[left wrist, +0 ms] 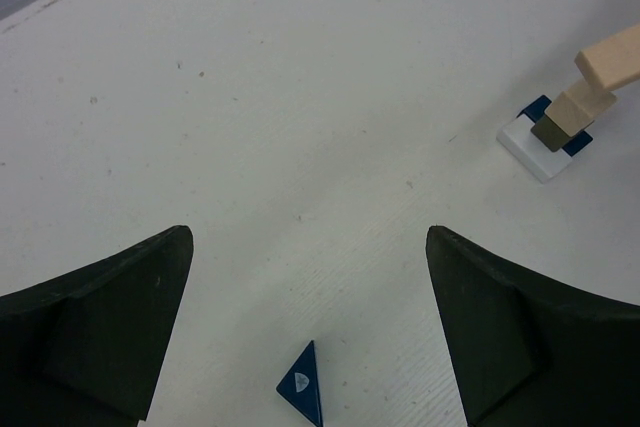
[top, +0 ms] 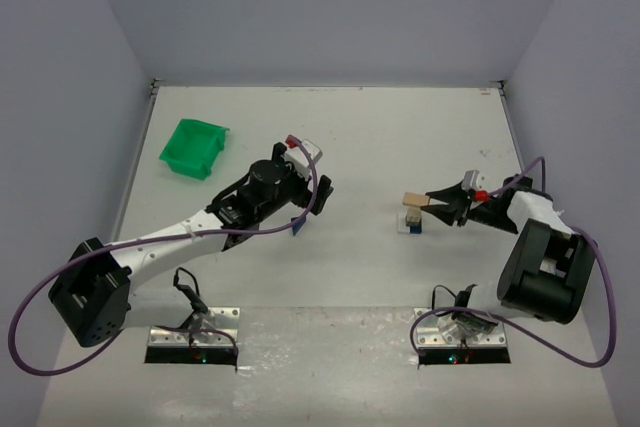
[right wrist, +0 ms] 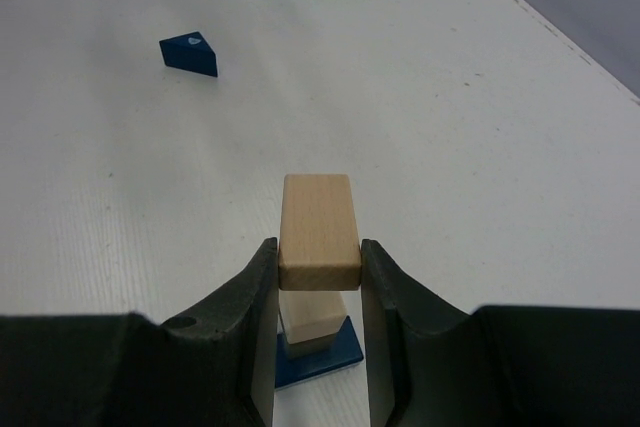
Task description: Build the wood block tower
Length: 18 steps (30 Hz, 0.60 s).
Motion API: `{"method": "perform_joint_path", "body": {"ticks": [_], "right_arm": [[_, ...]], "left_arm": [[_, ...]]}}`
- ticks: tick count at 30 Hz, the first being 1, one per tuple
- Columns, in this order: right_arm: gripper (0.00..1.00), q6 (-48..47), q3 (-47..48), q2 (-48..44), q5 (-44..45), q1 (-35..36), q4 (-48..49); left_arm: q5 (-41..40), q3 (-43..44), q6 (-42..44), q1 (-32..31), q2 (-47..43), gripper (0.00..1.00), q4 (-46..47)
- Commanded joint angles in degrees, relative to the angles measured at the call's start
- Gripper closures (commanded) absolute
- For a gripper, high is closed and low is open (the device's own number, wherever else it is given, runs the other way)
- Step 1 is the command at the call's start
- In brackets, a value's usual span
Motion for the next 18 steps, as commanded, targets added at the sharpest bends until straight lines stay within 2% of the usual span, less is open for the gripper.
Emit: {"method": "perform_joint_path", "body": {"ticks": [1, 10, 18], "right_arm": [[0.96, -13.0, 1.7, 0.8, -3.6, 0.0, -8.0], [0.92, -7.7, 0.8, 3.1, -2.6, 0.1, -1.8], [0.91, -7.5, 1.8, 5.6, -1.9, 0.1, -1.8]], "left_arm": [[0.3, 2.8, 1.1, -0.3, 0.3, 0.0, 2.7], [0.7, 2.7, 1.3, -0.3, 0.3, 0.0, 2.5], [0.6, 2.9, 1.7, -0.3, 0.4, 0.0, 2.5]]}}
